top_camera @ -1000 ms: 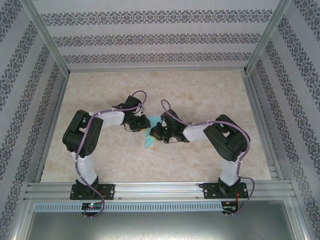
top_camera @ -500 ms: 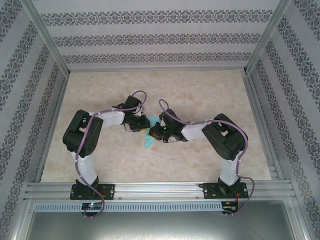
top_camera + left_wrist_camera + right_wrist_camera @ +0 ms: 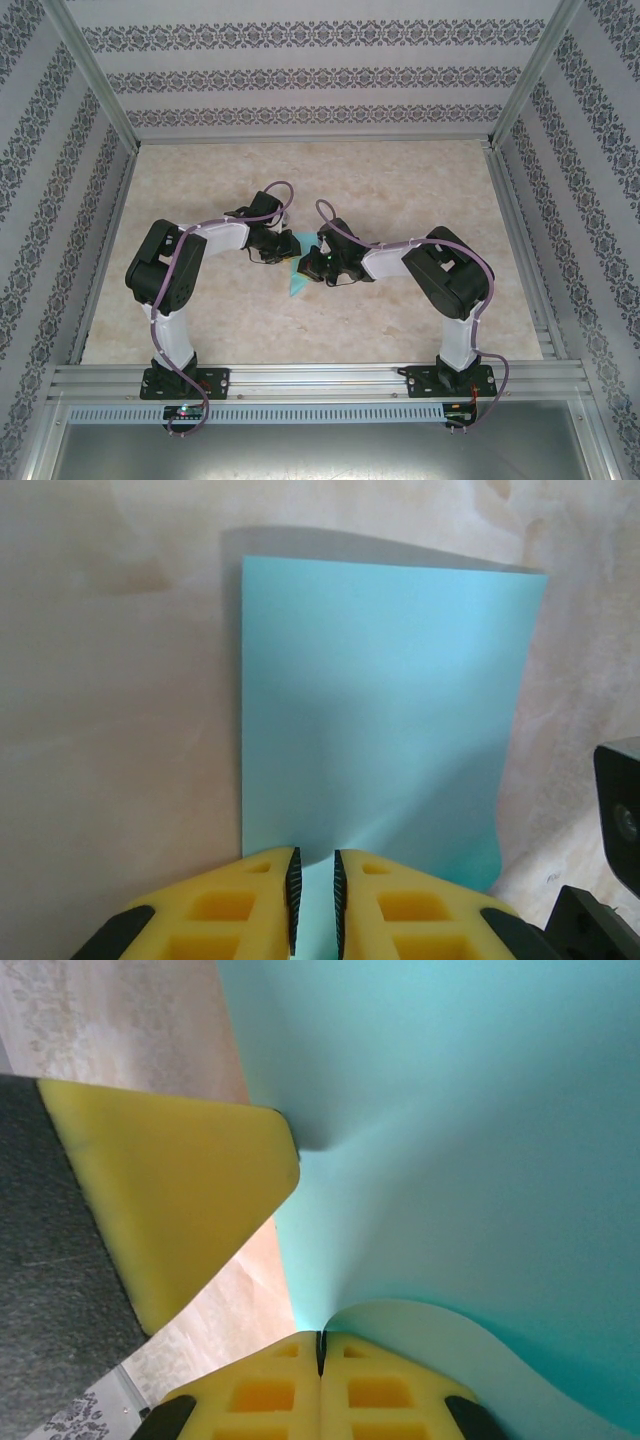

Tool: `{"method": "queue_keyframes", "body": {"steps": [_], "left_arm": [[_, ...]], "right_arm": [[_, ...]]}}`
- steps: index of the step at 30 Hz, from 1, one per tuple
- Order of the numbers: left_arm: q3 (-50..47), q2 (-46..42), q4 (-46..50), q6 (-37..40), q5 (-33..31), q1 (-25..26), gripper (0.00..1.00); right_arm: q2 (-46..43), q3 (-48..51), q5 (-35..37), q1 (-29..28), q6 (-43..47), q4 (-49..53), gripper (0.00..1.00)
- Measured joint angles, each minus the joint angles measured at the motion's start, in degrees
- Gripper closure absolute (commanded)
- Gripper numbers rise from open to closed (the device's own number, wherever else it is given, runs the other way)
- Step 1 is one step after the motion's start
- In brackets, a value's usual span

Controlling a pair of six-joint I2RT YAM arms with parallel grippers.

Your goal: Fold a paper plane with a square sheet of paper (pick it up from the middle)

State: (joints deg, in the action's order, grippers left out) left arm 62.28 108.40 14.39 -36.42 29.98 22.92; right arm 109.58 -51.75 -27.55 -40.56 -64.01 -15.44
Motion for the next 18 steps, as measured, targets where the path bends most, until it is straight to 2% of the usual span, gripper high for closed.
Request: {"method": "queue_keyframes", "body": {"steps": [18], "left_arm": [[0.00,0.31,-0.02,0.00,1.29,0.00,0.79]], "right_arm": [[0.00,-1.38,-0.66,-0.59,2.91,2.34,0.94]]}}
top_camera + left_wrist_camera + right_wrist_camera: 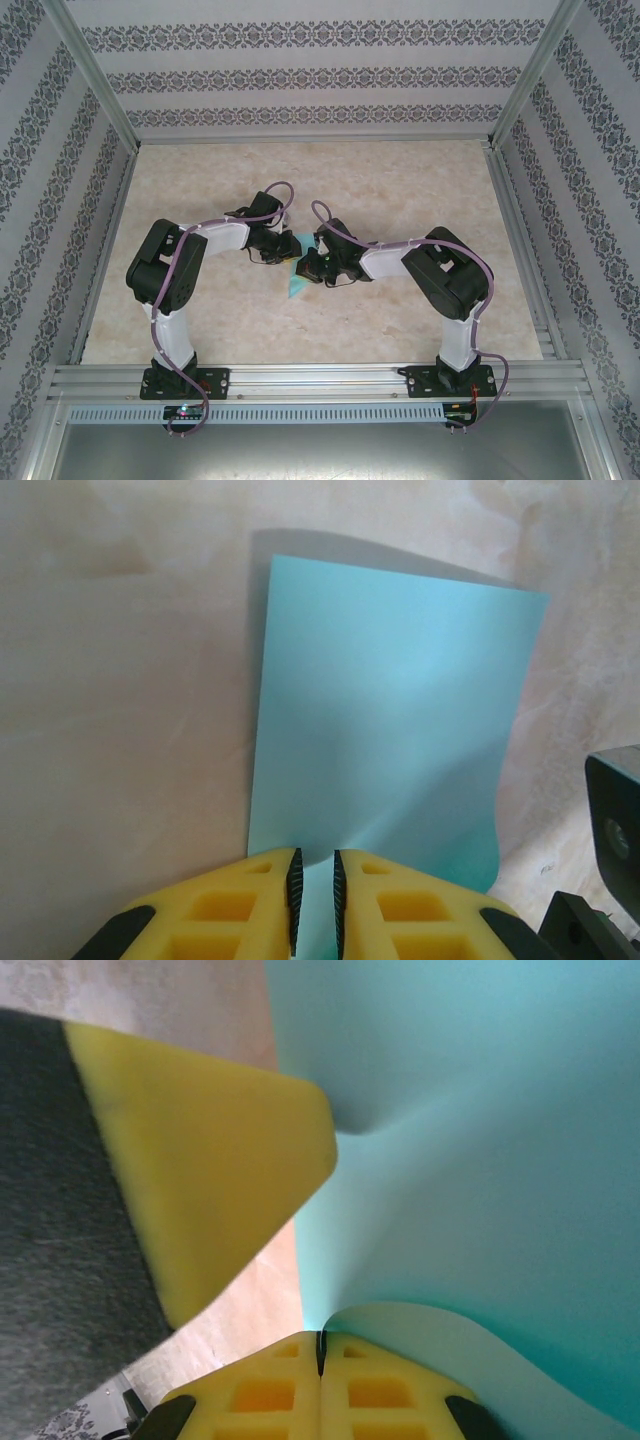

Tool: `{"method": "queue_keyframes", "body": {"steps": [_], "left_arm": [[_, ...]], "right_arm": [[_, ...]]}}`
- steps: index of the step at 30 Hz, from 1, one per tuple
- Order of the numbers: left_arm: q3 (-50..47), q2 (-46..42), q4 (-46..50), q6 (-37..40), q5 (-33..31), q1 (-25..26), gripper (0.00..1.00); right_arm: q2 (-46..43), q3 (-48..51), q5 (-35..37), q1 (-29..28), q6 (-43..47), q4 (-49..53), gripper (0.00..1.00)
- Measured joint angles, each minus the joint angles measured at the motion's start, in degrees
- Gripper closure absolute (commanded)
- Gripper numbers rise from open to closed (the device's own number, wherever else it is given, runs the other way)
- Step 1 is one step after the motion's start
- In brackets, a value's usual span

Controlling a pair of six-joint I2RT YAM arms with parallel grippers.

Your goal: Fold a paper plane with a square sheet of paper (pick it up from the middle)

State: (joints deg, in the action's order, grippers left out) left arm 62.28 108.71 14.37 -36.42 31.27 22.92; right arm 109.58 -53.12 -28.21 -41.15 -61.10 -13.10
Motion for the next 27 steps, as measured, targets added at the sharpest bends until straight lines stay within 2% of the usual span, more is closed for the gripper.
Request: {"method": "queue_keyframes", "body": {"steps": [27], "left_arm": [[0.00,0.02,0.00,0.00,0.00,0.00,0.79]], "right_arm": [[0.13,-0.26,1.25,0.04,-0.20,0.96,0.94]]}}
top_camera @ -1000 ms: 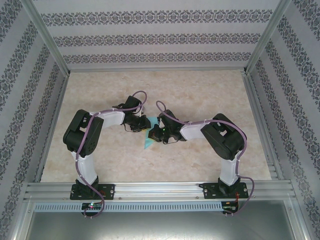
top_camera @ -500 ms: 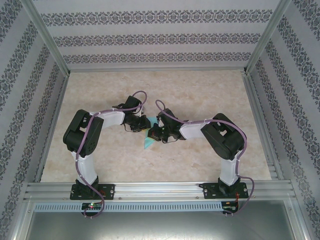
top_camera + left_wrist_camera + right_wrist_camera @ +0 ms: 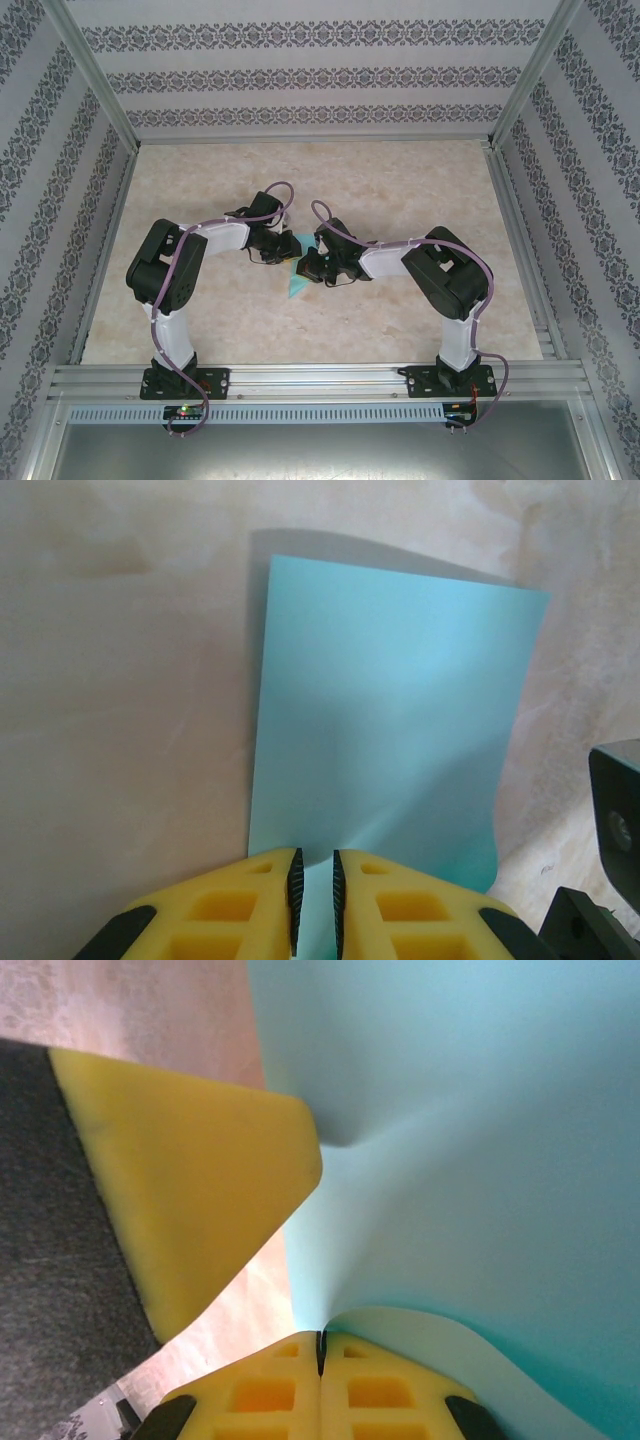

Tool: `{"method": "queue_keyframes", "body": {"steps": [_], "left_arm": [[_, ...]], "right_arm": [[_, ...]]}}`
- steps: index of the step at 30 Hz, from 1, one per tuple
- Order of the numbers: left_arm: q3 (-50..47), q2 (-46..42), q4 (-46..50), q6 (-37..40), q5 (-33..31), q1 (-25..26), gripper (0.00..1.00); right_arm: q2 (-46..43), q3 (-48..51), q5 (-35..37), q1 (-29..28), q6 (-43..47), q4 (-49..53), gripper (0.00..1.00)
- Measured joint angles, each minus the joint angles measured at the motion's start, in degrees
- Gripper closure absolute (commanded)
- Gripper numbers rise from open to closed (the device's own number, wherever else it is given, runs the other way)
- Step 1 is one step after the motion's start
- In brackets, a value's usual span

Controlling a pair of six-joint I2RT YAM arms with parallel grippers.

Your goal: Fold a paper plane with a square sheet of paper (pick it up from the middle)

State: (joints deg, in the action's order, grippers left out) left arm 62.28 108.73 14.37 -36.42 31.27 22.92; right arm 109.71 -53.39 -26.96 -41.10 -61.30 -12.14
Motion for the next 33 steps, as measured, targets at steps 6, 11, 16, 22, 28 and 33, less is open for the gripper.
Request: {"method": "queue_keyframes", "body": {"steps": [6,11,16,22,28,33], "left_arm": [[0.00,0.00,0.00,0.00,0.00,0.00,0.79],[0.00,0.00,0.00,0.00,0.00,0.00,0.79],[0.00,0.00,0.00,0.00,0.02,0.00,0.79],[0.00,-0.22,-0.04,-0.11,0.15,0.00,0.74],[-0.02,-3.43,0.96,-1.40,-1.90,-0.92,0.67],[-1.25,-8.66,1.25,-2.93,-4.61,-4.79,0.63]], "right_arm": [[0.31,0.04,0.11,0.00,-0.04,-0.17,0.94],[0.37,0.04,0.11,0.09,-0.07,-0.33,0.94],[0.39,0.04,0.11,0.09,-0.24,-0.33,0.93],[0.59,0.02,-0.13,0.09,-0.44,-0.74,0.84],[0.59,-0.13,-0.74,0.09,-0.87,-1.73,0.74],[0.59,-0.26,-1.22,0.09,-1.18,-2.64,0.67]]}}
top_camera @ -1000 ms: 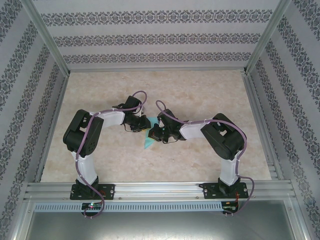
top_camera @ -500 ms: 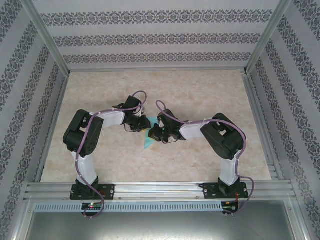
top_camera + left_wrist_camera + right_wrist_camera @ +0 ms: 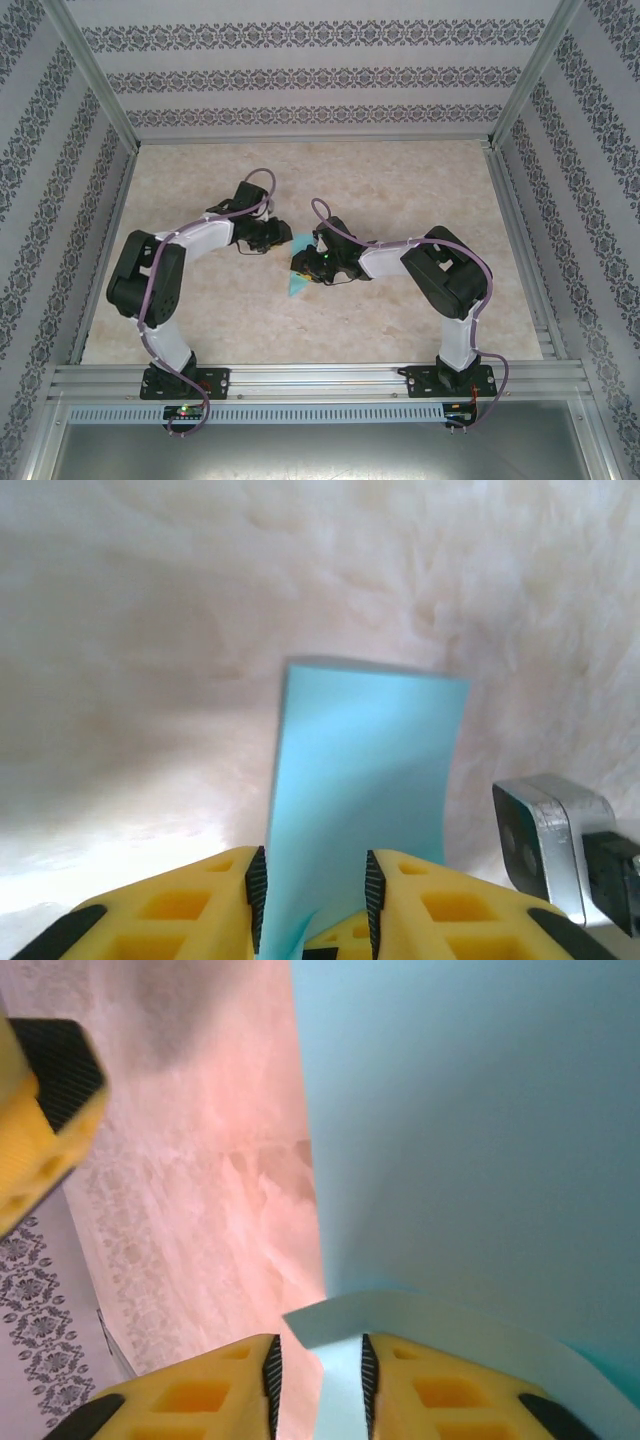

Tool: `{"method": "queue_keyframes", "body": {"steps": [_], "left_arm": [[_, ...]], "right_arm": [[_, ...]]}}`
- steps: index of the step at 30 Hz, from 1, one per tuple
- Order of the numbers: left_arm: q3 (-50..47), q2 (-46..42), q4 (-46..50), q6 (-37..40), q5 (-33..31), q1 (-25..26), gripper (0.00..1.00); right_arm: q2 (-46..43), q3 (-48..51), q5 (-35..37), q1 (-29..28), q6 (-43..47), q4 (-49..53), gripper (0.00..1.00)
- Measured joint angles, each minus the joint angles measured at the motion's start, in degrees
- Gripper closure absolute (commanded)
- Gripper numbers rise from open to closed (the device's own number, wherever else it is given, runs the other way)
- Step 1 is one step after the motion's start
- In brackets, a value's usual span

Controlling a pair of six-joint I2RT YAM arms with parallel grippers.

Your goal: Fold a paper plane with a square sheet of paper (pick it up from the middle)

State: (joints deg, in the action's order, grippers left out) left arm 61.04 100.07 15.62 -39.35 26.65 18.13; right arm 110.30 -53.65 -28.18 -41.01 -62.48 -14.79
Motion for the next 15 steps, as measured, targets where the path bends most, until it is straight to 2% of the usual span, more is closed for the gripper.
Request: {"method": "queue_keyframes", "body": {"steps": [4,13,15], "left_arm": [[-2.78,-2.23,-0.09,-1.27,-1.11,-2.71,0.63],[-6.47,-4.94,-0.11,-1.66,0.83,-2.82,0.76],[-6.91,-5.11,-0.11,-1.64,1.77,-1.95,0.79]], "right_arm": [[0.00,-0.02,-0.02,0.00,-0.11,-0.11,0.68],[0.02,0.00,1.81,-0.02,0.94,2.01,0.88],[0.02,-0.02,2.19,0.00,1.33,2.75,0.90]]}}
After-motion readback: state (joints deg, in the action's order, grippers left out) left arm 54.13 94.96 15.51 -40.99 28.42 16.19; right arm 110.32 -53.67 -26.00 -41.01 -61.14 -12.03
